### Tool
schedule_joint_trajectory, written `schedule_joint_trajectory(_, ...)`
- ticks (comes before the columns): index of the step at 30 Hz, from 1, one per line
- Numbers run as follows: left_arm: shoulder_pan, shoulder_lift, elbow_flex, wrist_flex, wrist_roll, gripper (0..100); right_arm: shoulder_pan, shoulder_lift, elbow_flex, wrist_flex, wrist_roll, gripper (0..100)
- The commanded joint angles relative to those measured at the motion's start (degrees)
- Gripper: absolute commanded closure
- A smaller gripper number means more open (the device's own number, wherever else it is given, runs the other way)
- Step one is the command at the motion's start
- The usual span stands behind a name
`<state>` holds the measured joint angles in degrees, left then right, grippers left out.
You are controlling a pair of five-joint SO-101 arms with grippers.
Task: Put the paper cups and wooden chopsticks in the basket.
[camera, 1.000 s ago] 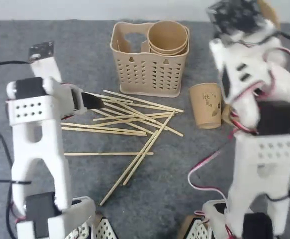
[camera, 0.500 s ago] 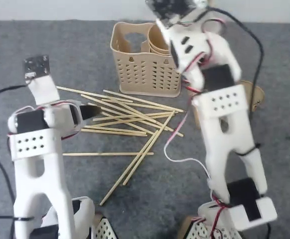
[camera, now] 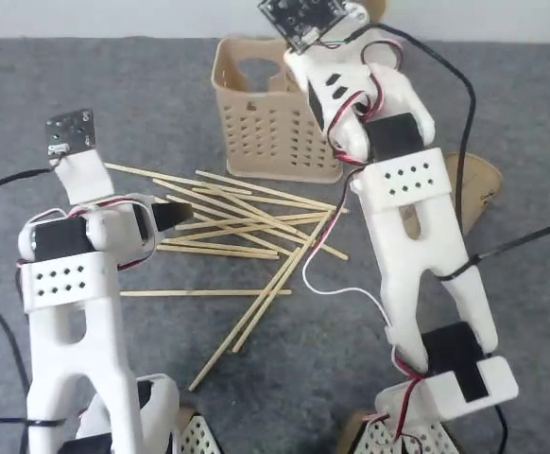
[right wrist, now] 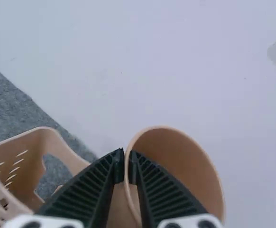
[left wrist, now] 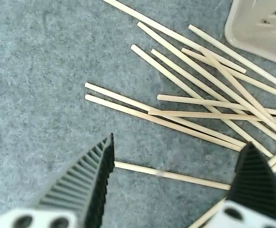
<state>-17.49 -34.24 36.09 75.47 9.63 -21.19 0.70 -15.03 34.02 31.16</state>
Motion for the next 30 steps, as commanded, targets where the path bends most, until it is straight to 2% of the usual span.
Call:
schedule_joint_trajectory(1, -0.26, -2.02, -0.22, -1.23, -0.44, 62, -0.75, -0.48, -3.08, 2.68, -0.70, 99.1)
schedule_joint_trajectory(7, -0.09, -1.93, -0.22, -1.23, -0.44, 62, -0.84, -0.66, -3.16, 7.52, -2.46, 99.1)
schedule_joint_trajectory(30, 0.00, -2.20, 1.19, -3.16, -0.35, 62, -1.27, -11.30, -3.25, 7.69, -3.87, 99.1)
